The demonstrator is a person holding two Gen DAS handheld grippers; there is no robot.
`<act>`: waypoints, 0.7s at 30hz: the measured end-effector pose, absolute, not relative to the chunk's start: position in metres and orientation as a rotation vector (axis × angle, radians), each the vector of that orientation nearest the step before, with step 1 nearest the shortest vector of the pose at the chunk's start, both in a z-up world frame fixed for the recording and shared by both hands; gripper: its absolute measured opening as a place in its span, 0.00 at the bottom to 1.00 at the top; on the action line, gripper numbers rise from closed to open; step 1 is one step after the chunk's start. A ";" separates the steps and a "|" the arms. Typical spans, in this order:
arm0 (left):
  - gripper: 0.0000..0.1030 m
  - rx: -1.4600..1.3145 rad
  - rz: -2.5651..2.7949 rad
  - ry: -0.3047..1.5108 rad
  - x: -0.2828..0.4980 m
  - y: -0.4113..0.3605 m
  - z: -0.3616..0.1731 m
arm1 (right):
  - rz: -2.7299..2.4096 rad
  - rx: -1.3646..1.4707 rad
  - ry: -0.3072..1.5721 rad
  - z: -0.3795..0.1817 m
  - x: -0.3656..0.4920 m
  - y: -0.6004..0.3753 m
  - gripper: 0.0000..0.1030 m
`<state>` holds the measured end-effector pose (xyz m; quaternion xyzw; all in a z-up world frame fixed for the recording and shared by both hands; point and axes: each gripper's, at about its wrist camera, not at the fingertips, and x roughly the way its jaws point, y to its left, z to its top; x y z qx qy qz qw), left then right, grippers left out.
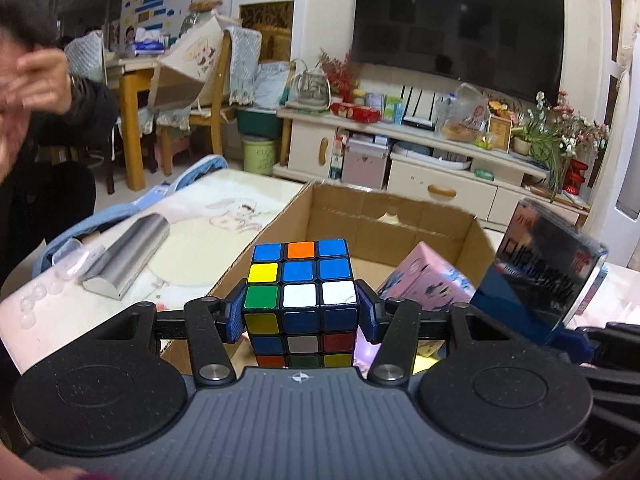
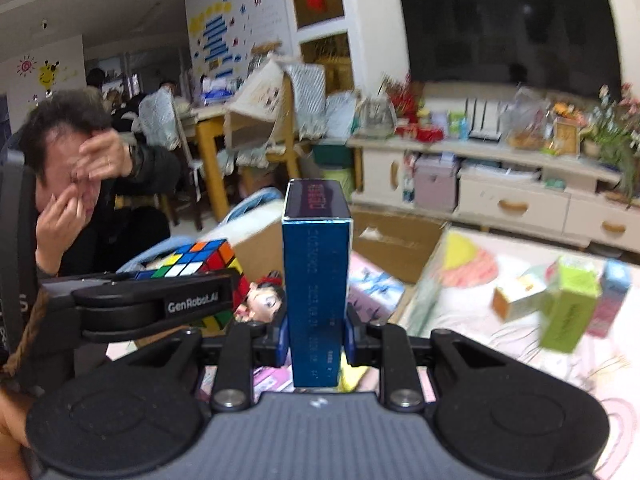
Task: Organize rigid objects
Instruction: 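Lower cube and blue box into the cardboard box and open both grippers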
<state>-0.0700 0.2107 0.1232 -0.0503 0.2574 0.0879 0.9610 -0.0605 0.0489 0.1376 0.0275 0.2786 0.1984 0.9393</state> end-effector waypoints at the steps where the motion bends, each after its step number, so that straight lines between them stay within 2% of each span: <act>1: 0.63 -0.103 0.180 0.527 -0.069 0.212 0.122 | 0.402 0.052 0.582 0.135 -0.059 0.053 0.23; 5: 0.63 -0.107 0.181 0.537 -0.069 0.209 0.120 | 0.392 0.043 0.625 0.126 -0.055 0.057 0.23; 7: 0.73 -0.095 0.186 0.524 -0.070 0.208 0.123 | 0.382 0.035 0.622 0.124 -0.056 0.058 0.26; 10: 0.87 -0.082 0.187 0.504 -0.072 0.206 0.125 | 0.379 0.039 0.603 0.125 -0.058 0.057 0.43; 13: 0.96 -0.073 0.190 0.490 -0.074 0.205 0.126 | 0.367 0.035 0.578 0.126 -0.057 0.054 0.51; 19: 0.99 -0.067 0.183 0.474 -0.080 0.202 0.129 | 0.334 0.013 0.517 0.131 -0.067 0.043 0.68; 21: 0.99 -0.056 0.178 0.472 -0.082 0.199 0.129 | 0.324 0.007 0.504 0.131 -0.070 0.040 0.68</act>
